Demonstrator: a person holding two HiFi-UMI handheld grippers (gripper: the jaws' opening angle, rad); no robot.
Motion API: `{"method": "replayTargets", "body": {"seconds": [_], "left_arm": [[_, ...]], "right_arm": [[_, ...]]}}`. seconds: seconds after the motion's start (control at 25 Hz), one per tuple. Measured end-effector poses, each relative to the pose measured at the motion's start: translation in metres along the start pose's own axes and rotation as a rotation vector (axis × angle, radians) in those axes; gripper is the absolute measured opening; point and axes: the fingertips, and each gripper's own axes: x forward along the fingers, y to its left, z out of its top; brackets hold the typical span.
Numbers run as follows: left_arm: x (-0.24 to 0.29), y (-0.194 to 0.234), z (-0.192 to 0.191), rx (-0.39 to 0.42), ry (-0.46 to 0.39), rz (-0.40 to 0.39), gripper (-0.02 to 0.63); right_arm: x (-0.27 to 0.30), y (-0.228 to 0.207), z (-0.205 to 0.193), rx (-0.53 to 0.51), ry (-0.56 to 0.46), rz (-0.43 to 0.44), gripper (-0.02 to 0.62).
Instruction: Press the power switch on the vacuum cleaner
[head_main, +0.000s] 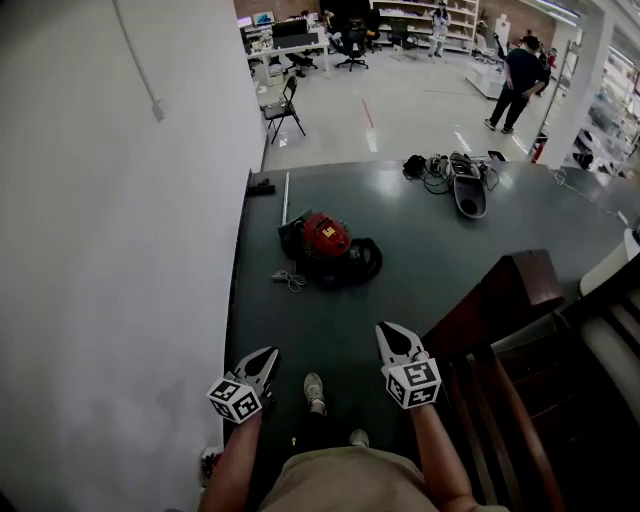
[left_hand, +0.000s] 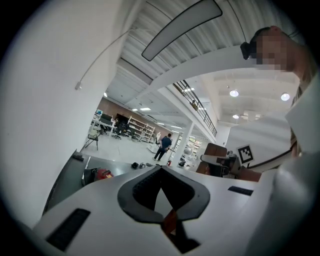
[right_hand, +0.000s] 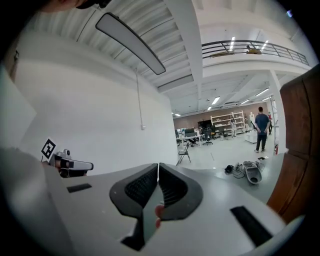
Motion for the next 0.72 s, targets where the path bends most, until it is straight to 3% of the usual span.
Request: {"method": "replayTargets", "body": {"seconds": [0.36, 0.72], "left_arm": [[0.087, 0.103, 0.049, 0.027, 0.056, -0.052, 0.008], [0.140, 0.193, 0.092, 0.032, 0.094, -0.111, 0.006]], "right_arm": [[0.125, -0.025, 0.034, -0.007, 0.027, -0.048, 0.014], [0.234, -0.036, 0.049, -0.027, 0.065, -0.089, 0.014]]}}
